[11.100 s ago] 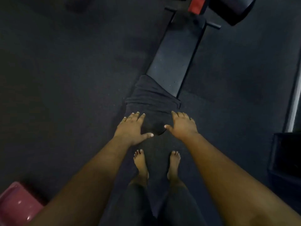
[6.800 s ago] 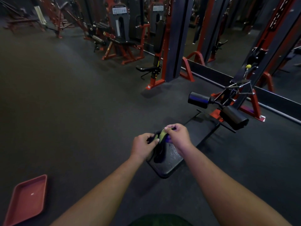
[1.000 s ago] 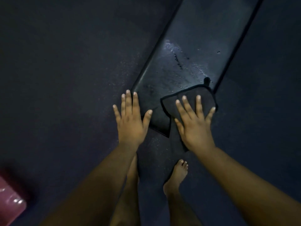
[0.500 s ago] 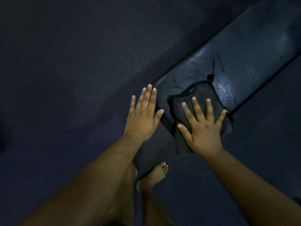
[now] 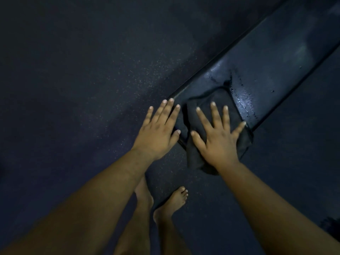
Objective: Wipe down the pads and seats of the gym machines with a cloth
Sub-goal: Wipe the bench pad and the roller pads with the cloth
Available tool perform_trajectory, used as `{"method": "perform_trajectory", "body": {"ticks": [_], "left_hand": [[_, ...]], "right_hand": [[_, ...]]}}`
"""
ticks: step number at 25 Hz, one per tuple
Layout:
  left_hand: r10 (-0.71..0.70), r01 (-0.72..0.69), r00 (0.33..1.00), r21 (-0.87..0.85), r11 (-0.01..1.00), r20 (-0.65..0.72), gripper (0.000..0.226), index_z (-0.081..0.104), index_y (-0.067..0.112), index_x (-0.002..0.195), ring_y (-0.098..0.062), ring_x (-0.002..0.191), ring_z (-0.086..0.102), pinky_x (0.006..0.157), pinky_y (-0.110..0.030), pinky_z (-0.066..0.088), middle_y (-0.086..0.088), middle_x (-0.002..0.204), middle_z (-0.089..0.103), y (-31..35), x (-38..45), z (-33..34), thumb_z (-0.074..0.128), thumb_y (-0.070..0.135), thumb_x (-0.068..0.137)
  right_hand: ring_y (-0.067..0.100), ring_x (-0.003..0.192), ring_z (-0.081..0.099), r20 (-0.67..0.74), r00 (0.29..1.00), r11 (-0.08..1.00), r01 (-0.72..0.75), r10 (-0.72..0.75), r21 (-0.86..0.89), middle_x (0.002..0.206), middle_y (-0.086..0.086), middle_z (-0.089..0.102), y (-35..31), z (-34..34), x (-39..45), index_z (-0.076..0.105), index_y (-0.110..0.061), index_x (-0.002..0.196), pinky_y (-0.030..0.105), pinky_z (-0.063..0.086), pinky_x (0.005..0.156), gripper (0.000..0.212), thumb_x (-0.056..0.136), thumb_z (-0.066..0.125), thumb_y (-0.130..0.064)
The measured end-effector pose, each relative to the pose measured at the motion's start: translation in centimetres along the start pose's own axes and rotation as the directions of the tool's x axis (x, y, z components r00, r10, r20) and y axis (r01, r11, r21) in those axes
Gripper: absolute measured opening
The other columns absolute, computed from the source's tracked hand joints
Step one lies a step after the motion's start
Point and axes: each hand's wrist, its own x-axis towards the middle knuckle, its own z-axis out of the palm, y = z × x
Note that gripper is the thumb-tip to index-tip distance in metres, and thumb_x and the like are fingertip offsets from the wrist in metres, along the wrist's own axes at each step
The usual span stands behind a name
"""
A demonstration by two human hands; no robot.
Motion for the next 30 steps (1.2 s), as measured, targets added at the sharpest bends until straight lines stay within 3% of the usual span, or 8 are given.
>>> {"method": "perform_trajectory", "body": {"ticks": [3,6,9,12,17,21,25,30], "left_hand": [[0.013,-0.013,1.0,-0.04,0.999,-0.002,0.075,-0.005,0.019,0.161,-0.017,0.155,-0.013,0.127,-0.048,0.0,-0.003,0.17,-0.011,1.1,2.6,-0.8,0.034,0.047,0.103],[0.023,-0.023,0.999,-0.008,1.0,-0.049,0.079,-0.007,0.016,0.161,-0.019,0.156,-0.012,0.126,-0.054,0.0,-0.004,0.17,-0.01,2.3,5.0,0.0,0.035,0.046,0.1],[0.045,-0.036,0.996,0.117,0.992,-0.079,0.078,-0.002,0.017,0.161,-0.024,0.157,-0.008,0.123,-0.061,0.001,-0.007,0.17,-0.005,2.5,5.2,0.9,0.025,0.05,0.096],[0.091,-0.075,0.992,0.182,0.98,-0.082,0.076,0.009,0.018,0.161,-0.027,0.157,0.0,0.121,-0.066,0.002,-0.01,0.17,0.005,2.5,5.6,0.7,0.027,0.052,0.096],[0.137,-0.148,0.974,-0.05,0.988,-0.183,0.064,0.027,0.017,0.157,-0.027,0.155,0.014,0.122,-0.06,0.016,-0.01,0.167,0.02,3.8,8.6,-1.2,0.033,0.041,0.098],[0.138,-0.131,0.99,0.225,0.965,-0.013,0.079,-0.001,0.021,0.162,-0.029,0.156,-0.007,0.122,-0.063,0.003,-0.01,0.17,-0.006,5.2,9.9,0.1,0.016,0.067,0.1],[0.119,-0.107,0.992,0.263,0.959,-0.029,0.082,-0.001,0.022,0.162,-0.029,0.156,-0.008,0.122,-0.063,0.004,-0.009,0.17,-0.008,5.3,9.8,0.3,0.017,0.07,0.098],[0.132,-0.124,0.991,0.249,0.96,-0.016,0.082,0.001,0.022,0.162,-0.029,0.156,-0.008,0.122,-0.063,0.005,-0.009,0.17,-0.008,5.6,9.8,0.0,0.022,0.069,0.099]], "right_hand": [[0.028,0.155,-0.012,0.091,0.994,0.998,0.055,-0.056,0.008,0.17,-0.01,-0.006,1.4,-0.8,2.2,0.004,-0.055,0.155,0.083,-0.001,0.107,0.065,0.097,0.03,-0.067],[0.026,0.156,-0.009,0.051,0.979,0.981,0.195,-0.196,0.013,0.169,-0.012,-0.002,3.3,-2.8,11.2,0.011,-0.053,0.155,0.083,0.0,0.108,0.06,0.1,0.035,-0.056],[0.024,0.156,-0.004,-0.017,0.999,0.998,0.043,-0.042,0.053,0.17,-0.009,0.004,5.6,-4.4,16.9,0.019,-0.051,0.155,0.082,-0.004,0.108,0.058,0.1,0.033,-0.06],[0.026,0.156,-0.005,-0.084,0.973,0.969,-0.203,0.216,0.142,0.17,-0.007,0.002,4.6,-2.7,12.3,0.012,-0.052,0.155,0.081,-0.005,0.108,0.065,0.095,0.023,-0.073],[0.02,0.154,-0.019,0.053,0.965,0.935,-0.262,0.257,0.237,0.168,-0.016,-0.009,4.1,0.3,-1.0,0.01,-0.056,0.155,0.083,0.002,0.107,0.069,0.094,0.034,-0.075],[0.018,0.154,-0.019,-0.011,0.885,0.775,-0.401,0.465,0.489,0.168,-0.016,-0.011,7.3,-0.1,2.7,0.017,-0.055,0.154,0.075,0.02,0.111,0.064,0.095,0.038,-0.07],[0.023,0.156,-0.002,0.005,0.642,0.429,-0.518,0.767,0.74,0.17,-0.009,-0.004,5.6,0.2,2.7,0.017,-0.046,0.158,0.052,0.024,0.12,0.066,0.099,0.041,-0.062],[0.028,0.154,0.013,0.185,0.658,0.296,-0.549,0.73,0.782,0.169,-0.006,-0.007,2.2,0.8,-1.4,-0.004,-0.05,0.156,0.047,0.029,0.114,0.103,0.079,0.06,-0.076]]}}
